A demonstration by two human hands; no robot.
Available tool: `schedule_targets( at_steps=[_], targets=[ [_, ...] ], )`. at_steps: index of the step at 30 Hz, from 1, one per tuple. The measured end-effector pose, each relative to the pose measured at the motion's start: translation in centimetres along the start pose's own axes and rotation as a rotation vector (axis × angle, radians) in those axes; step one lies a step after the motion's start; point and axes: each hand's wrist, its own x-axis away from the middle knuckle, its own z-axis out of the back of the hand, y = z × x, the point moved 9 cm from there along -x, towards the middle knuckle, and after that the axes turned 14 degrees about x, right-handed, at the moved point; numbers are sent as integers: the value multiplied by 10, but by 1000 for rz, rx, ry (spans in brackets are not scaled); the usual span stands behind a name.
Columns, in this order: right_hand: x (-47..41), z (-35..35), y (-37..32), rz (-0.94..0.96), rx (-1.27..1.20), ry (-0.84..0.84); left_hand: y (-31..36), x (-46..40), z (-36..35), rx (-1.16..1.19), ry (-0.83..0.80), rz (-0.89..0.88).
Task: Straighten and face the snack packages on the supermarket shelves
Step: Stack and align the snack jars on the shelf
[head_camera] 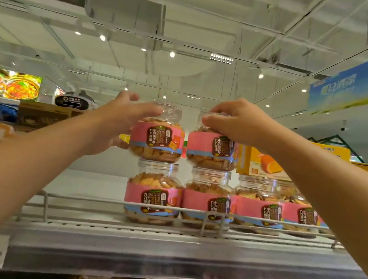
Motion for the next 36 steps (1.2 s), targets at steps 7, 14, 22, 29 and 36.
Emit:
schedule_targets(
  at_steps=[7, 14, 22, 29, 36],
  targets=[
    [4, 2, -1, -25, 0, -23, -8, 12, -12, 56, -77, 15],
    [6, -1, -1, -57, -3, 1, -19, 13, -11, 141, -86, 51],
    [10, 0, 2, -83, 29, 62, -31, 13, -20, 239, -89, 82],
    [13, -1, -2, -106, 94, 48, -31, 15, -14, 201, -16, 85],
    [70, 17, -12, 35, 208, 424, 38, 106, -47, -619, 109, -1113]
  ],
)
